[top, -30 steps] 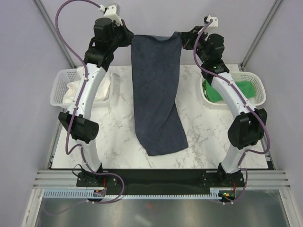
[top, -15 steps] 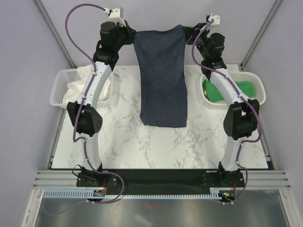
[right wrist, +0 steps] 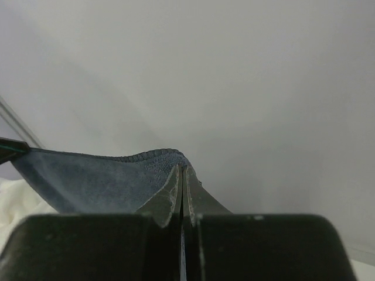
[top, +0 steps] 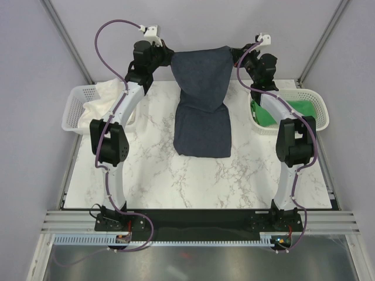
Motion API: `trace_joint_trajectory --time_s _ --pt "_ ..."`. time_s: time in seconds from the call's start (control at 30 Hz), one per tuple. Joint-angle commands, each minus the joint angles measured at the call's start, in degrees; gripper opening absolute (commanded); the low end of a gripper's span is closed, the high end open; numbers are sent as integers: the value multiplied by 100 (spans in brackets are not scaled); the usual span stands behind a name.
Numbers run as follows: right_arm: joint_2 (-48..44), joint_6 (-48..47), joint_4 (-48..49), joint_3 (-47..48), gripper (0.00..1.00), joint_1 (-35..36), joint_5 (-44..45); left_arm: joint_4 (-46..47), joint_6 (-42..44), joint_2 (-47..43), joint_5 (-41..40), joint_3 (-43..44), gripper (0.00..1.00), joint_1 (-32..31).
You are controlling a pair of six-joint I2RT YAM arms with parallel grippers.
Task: Fold and stack the towels
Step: Flatten out the crumpled towel
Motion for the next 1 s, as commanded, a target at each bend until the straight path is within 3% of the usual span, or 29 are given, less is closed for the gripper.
trace_joint_trajectory --time_s 0.0,0.37,0.6,0.77,0.97 --pt "218 -100 630 357 0 -135 271 964 -4 277 -55 521 2 2" --pt "957 -118 841 1158 0 -346 78 1184 189 902 -47 1041 2 37" --pt "536 84 912 350 0 -346 -378 1579 268 59 251 -698 2 28" --pt "9 233 841 -775 0 -337 -633 1623 338 -502 68 -1839 2 37" --pt "-738 417 692 -1540 0 -337 -888 1632 338 -1555 -57 -2737 2 28"
